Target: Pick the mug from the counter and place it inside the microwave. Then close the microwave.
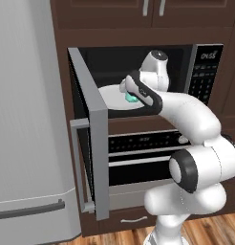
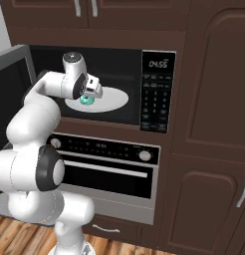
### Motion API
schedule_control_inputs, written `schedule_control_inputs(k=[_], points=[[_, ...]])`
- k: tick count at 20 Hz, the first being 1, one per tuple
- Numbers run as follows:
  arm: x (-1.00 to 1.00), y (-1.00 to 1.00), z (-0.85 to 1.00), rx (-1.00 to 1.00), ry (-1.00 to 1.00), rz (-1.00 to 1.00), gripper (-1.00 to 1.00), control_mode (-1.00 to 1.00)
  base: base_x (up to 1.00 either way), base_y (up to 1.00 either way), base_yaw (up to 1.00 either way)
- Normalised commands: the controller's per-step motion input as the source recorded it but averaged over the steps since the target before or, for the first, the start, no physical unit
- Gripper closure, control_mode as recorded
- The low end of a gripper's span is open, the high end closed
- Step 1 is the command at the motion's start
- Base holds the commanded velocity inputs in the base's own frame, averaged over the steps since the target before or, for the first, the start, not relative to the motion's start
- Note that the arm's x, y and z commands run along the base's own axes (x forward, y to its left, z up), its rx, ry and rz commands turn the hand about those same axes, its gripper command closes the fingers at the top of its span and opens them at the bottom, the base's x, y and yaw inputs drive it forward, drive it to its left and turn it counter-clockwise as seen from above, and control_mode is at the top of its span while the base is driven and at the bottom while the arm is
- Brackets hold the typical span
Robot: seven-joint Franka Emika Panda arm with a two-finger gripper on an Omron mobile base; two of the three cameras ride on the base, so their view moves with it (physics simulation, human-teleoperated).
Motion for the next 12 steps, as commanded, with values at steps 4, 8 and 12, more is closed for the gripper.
schedule_control_inputs(k=[4, 8, 12], points=[[0.21, 0.00, -0.19, 0.00, 0.00, 0.00, 1.00, -1.00, 0.00, 0.00, 0.00], [0.25, 0.00, -0.12, 0.00, 0.00, 0.00, 1.00, -1.00, 0.00, 0.00, 0.00], [0.31, 0.00, -0.13, 0.00, 0.00, 0.00, 1.00, -1.00, 0.00, 0.00, 0.00]])
